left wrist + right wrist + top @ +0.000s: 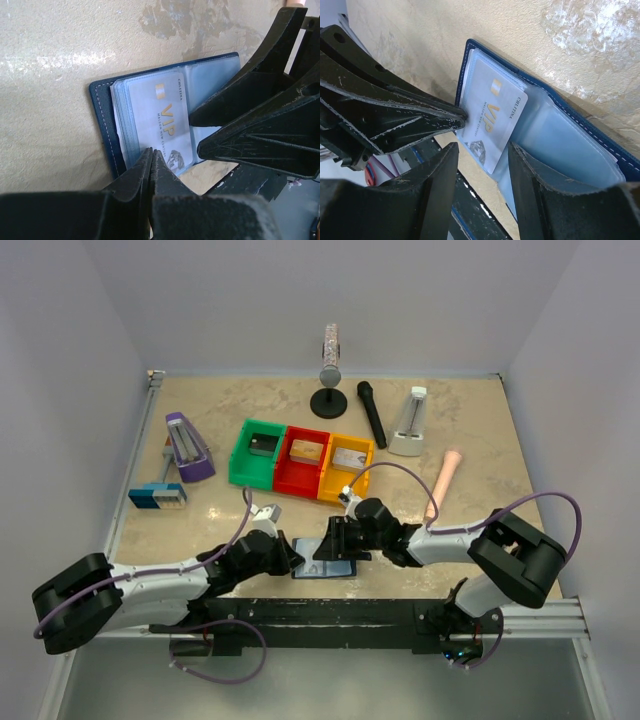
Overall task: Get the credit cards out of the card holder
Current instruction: Remove the credit card from the card holder.
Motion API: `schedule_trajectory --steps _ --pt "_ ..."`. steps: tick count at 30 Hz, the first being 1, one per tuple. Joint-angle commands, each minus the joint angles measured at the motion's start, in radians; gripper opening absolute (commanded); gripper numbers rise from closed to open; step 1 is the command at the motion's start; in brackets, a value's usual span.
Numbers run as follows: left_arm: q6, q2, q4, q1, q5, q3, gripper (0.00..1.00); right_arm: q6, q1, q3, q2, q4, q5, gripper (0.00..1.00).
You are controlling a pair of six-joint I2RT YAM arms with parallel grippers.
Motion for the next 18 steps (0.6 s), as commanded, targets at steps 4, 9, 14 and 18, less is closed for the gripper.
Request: schedule_trajectory --steps 4,9,14,18 --pt "-0.005 -0.027 -0.037 0.005 -0.029 -0.036 0.0 0.011 0.001 -0.004 0.026 0.005 0.02 0.49" --pt "-0.008 -0.029 -0.039 0.005 -0.026 -0.039 0.0 0.023 0.001 -0.008 0.037 0.043 0.0 0.49" --pt "-0.008 -0.03 -0.042 0.005 -0.029 -0.042 0.0 0.055 -0.002 -0.033 0.043 0.103 -0.003 0.49" --pt "-0.008 -0.029 -0.042 0.005 -0.029 -0.045 0.0 0.086 -0.014 -0.056 0.054 0.172 -0.016 0.49"
